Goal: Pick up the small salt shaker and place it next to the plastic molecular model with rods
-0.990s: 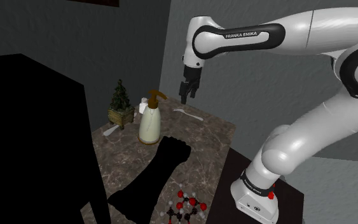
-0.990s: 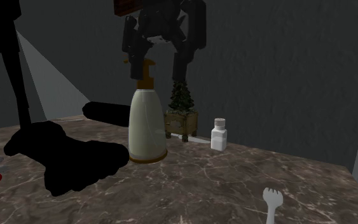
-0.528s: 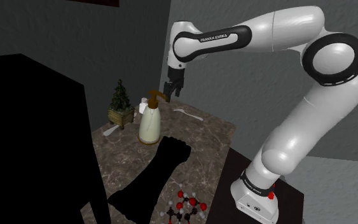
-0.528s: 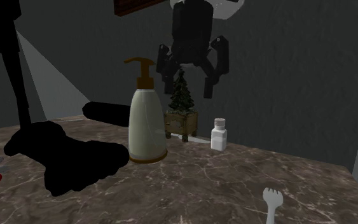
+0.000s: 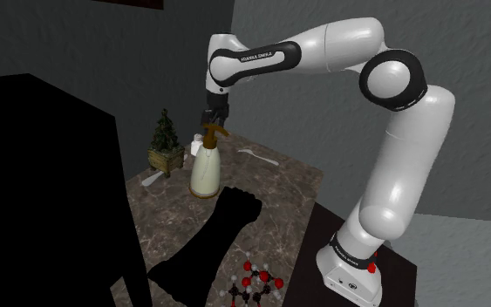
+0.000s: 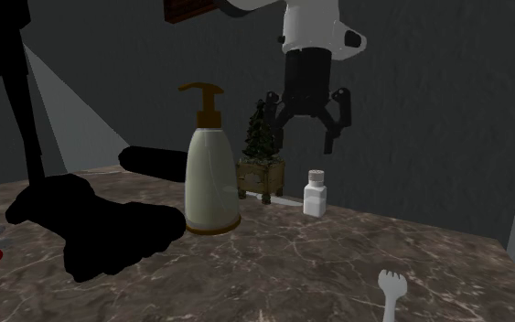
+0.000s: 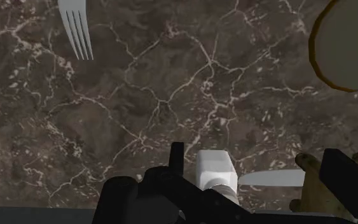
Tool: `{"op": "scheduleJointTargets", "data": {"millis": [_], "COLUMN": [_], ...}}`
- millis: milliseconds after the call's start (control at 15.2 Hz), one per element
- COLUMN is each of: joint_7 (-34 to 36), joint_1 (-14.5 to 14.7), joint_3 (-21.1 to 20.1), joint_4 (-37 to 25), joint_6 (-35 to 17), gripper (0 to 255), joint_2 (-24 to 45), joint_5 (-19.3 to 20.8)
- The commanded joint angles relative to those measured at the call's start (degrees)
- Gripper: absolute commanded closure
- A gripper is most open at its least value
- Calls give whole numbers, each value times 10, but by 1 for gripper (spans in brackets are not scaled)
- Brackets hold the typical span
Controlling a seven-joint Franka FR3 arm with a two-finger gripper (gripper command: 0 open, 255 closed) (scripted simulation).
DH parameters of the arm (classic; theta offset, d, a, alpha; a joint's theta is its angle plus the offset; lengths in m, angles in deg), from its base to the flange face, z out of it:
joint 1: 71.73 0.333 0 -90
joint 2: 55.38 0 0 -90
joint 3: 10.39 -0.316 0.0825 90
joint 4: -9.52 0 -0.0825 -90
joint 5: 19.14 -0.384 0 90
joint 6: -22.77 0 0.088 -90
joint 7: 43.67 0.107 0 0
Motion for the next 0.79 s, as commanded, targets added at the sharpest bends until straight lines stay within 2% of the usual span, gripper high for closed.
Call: {"op": "scheduleJointTargets", "data": {"millis": [0, 264, 726], "joint_7": [1, 0, 1], "joint_1": [4, 13, 14], "joint_3": [-1, 0, 1], "joint_4": [-59, -178, -155], "joint_6": [3, 18, -21], "gripper": [0, 0, 0], "joint_2": [50, 145, 160], "joint_5": [7, 20, 22]}}
